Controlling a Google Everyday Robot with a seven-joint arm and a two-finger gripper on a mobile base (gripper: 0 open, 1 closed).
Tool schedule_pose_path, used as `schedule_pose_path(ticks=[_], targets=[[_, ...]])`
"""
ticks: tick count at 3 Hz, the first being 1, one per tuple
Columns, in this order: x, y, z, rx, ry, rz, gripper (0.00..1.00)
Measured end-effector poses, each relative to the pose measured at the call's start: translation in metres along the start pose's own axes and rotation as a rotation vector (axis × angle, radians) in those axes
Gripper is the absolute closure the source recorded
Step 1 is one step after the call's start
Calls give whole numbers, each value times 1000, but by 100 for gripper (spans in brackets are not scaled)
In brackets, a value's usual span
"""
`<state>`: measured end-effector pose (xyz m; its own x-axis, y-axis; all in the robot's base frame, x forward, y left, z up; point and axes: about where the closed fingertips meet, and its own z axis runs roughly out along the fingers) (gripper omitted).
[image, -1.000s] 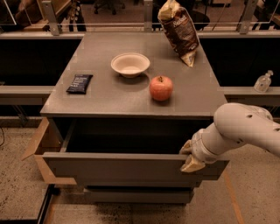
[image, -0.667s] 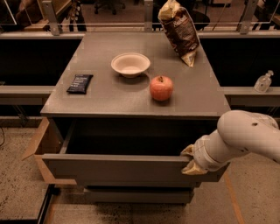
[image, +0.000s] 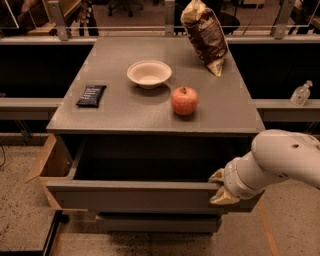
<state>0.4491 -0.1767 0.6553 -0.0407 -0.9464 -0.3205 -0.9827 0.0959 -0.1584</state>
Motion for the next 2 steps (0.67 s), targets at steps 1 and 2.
schedule_pose_path(ticks=[1, 2], targets=[[5, 17, -3, 0, 1, 17, 100], [5, 17, -3, 0, 1, 17, 100]])
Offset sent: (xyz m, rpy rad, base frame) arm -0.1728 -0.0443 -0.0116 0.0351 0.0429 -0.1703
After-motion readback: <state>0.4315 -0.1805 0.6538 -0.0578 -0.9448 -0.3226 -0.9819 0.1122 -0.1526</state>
